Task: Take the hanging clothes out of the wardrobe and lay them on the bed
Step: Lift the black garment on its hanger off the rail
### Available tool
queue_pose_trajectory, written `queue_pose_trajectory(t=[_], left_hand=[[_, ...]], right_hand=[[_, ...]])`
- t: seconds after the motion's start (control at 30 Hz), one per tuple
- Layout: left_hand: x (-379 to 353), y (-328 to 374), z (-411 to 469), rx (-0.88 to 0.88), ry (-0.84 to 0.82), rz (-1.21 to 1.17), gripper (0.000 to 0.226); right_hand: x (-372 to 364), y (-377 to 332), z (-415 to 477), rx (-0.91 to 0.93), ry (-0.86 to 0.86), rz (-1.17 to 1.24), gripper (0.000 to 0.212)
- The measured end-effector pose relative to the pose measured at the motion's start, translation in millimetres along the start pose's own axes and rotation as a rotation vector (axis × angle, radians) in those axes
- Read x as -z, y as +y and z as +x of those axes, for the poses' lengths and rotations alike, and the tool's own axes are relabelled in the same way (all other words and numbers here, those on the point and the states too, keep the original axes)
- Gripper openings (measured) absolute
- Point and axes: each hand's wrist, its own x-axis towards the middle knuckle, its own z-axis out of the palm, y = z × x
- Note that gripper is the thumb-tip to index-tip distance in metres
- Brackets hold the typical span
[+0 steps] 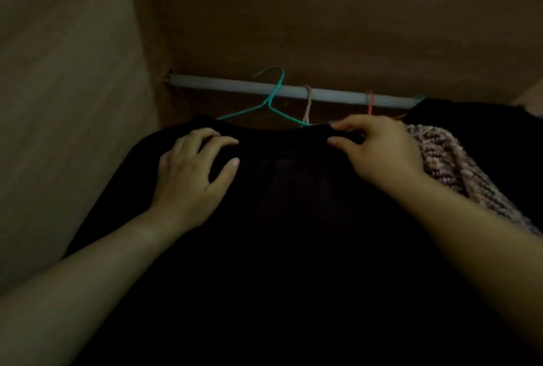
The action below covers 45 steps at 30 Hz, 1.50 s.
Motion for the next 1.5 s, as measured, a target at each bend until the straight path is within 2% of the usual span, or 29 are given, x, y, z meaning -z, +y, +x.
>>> queue_pose_trajectory(t=[0.1, 0.23, 0.3, 0.4, 0.5, 0.7, 0.77, 0.9, 0.97, 1.17, 1.3, 1.5], left_hand=[[15.5, -3.2, -22.5, -0.035, -0.018, 0.096, 0.054], [35.6, -5.5, -74.3, -0.022, -0.280, 0.188, 0.062], [53.3, 4.1, -105.8, -0.031, -0.352, 0.125, 0.055], [89.5, 22.9, -156.2, 0.024, -0.351, 0.056, 0.044], [125.6, 44.4, -217.9, 0.149, -0.327, -0.014, 0.034], [189.4, 100.8, -328.4, 0.383, -0.359, -0.036, 0.033], [214.7, 119.8, -356.3, 0.458, -0.374, -0.097, 0.033], [273.2, 161.6, -393.5, 0.583, -0.421, -0.210, 0.007], [305.4, 185.3, -405.2, 0.594, -0.443, -0.254, 0.003], [402.1, 262.5, -420.4, 0.545, -0.611, -0.421, 0.008], [453.2, 310.2, -422.5, 0.547, -0.730, -0.489, 0.020], [523.8, 381.0, -427.6, 0.500, -0.834, -0.617, 0.021]], right_hand=[[-0.2, 14.3, -54.3, 0.009, 0.000, 0.108, 0.017], [5.0, 18.9, -123.3, 0.063, -0.008, 0.221, 0.018], [6.7, 21.2, -153.8, 0.084, -0.075, 0.291, 0.021], [9.2, 19.7, -204.1, 0.148, -0.223, 0.380, 0.028], [19.5, 9.4, -263.6, 0.196, -0.284, 0.393, 0.035], [64.7, -21.9, -375.0, 0.056, -0.447, 0.461, 0.036], [93.2, -36.9, -410.2, -0.020, -0.482, 0.482, 0.036], [167.9, -78.9, -466.3, -0.181, -0.490, 0.452, 0.036], [213.0, -103.3, -489.3, -0.264, -0.480, 0.416, 0.034], [367.2, -174.1, -540.9, -0.464, -0.507, 0.237, 0.026], [460.6, -214.0, -559.1, -0.585, -0.479, 0.133, 0.029], [582.4, -267.5, -594.4, -0.701, -0.434, 0.032, 0.031]])
